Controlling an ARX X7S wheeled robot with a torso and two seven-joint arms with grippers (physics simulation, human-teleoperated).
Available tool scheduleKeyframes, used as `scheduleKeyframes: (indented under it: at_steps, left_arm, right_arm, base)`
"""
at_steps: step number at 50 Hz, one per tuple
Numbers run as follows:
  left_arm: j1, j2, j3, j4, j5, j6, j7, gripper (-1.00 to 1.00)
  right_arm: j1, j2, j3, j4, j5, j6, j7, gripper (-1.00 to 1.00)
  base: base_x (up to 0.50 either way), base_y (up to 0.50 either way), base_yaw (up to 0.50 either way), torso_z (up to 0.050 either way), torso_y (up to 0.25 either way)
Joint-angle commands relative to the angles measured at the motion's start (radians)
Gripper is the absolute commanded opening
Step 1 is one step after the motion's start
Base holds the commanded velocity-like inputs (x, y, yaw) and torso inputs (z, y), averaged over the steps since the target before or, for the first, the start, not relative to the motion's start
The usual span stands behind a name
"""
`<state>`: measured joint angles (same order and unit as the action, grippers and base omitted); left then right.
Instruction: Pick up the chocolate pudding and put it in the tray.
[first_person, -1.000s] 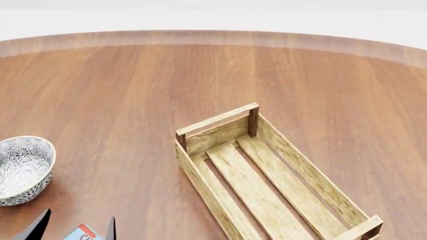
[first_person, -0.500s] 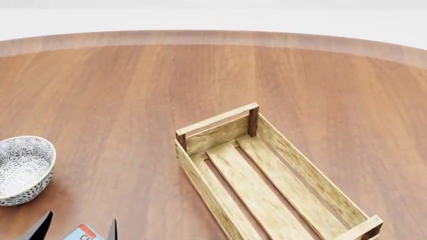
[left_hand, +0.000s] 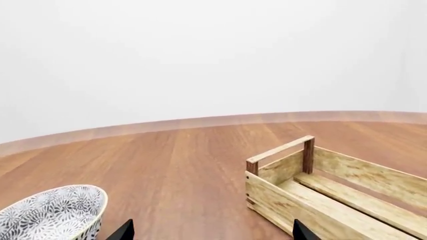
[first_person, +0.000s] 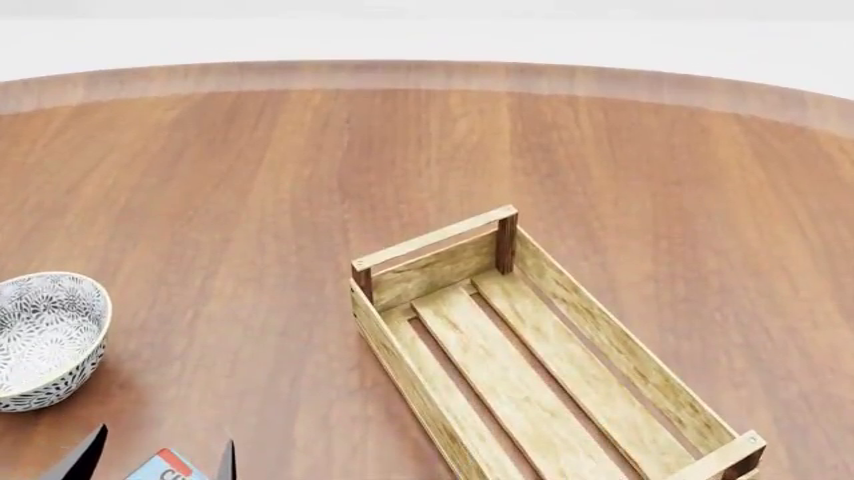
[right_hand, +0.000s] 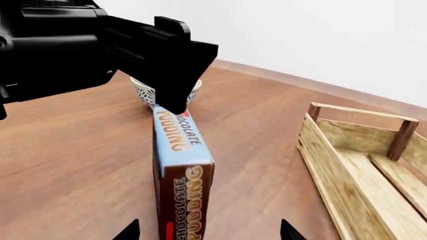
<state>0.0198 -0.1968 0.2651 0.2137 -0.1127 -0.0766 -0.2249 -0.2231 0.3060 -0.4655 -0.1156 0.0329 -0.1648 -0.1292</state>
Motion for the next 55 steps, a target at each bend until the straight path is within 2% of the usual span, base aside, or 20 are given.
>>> scheduleKeyframes:
  at_steps: [1,55]
  left_arm:
    - [0.001,-0.009,0.012,0.031,0.0,-0.025,-0.01,1.0]
    - [-0.005,-0.034,0.027,0.048,-0.049,-0.023,-0.036,1.0]
  right_arm:
    - [0.041,-0.015,-0.01,0.015,0.014,0.021,-0.009,1.0]
    - [0.191,-0.077,-0.083,0.159,0.0,0.103,-0.015,1.0]
  base:
    - [0.0,0.0,0.0,0.0,0.0]
    - [0.0,0.0,0.0,0.0,0.0]
